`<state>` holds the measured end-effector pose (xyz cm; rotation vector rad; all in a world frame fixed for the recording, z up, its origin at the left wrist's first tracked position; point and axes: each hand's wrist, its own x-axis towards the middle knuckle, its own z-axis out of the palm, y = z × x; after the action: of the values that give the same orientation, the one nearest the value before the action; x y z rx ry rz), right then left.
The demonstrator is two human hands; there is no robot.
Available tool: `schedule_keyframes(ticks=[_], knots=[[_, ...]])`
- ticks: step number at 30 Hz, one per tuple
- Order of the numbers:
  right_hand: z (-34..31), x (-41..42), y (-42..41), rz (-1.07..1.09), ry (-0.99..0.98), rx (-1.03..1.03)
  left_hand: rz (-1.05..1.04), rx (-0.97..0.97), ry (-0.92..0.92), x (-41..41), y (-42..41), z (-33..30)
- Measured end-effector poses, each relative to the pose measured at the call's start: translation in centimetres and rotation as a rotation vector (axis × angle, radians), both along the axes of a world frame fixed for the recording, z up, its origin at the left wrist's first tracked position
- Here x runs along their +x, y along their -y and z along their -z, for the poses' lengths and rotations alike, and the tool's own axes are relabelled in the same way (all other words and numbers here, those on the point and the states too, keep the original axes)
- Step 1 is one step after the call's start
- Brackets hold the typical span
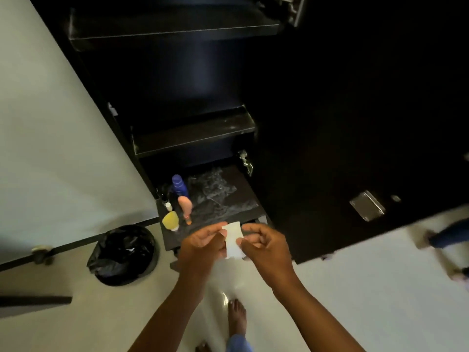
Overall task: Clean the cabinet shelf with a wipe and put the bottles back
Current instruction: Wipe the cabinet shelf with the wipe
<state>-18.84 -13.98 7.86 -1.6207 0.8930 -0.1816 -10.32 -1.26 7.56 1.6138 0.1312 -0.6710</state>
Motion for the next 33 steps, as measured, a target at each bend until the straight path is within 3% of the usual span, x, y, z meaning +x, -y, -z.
schedule_keyframes(ticks=[5, 7, 12, 15, 21, 24, 26, 33], knots=[[5.8, 6.9, 3.3, 0.079, -0.093, 0.056, 0.087, 0.159, 0.108, 4.0, 2.9, 4.8], [8.1, 9.9, 4.8, 0.092, -0.119, -0.028, 0.226, 0.313, 0.184, 5.0, 4.2, 6.9], [13.3, 18.2, 8.1, 0.047, -0.218, -0.292, 0.548, 0.695, 0.586, 6.5, 6.2, 11.9], [15.9, 23.0, 9.6, -0.024, -0.236, -0.487, 0.640, 0.878, 0.641, 7.2, 6.7, 14.5], [18.5, 29.2, 12.7, -0.196, -0.084, -0.908, 0.662, 0.863, 0.697, 7.8, 5.7, 18.3], [20.0, 28.2, 12.8, -0.467, -0.125, -1.056, 0.671, 0.886, 0.697, 7.3, 5.1, 19.6], [20.6, 26.5, 12.2, -0.581, -0.171, -1.065, 0.674, 0.887, 0.689, 7.2, 5.1, 19.8], [21.1, 26.3, 10.7, -0.506, -0.147, -1.086, 0.629, 0.892, 0.731, 8.0, 5.1, 19.7]])
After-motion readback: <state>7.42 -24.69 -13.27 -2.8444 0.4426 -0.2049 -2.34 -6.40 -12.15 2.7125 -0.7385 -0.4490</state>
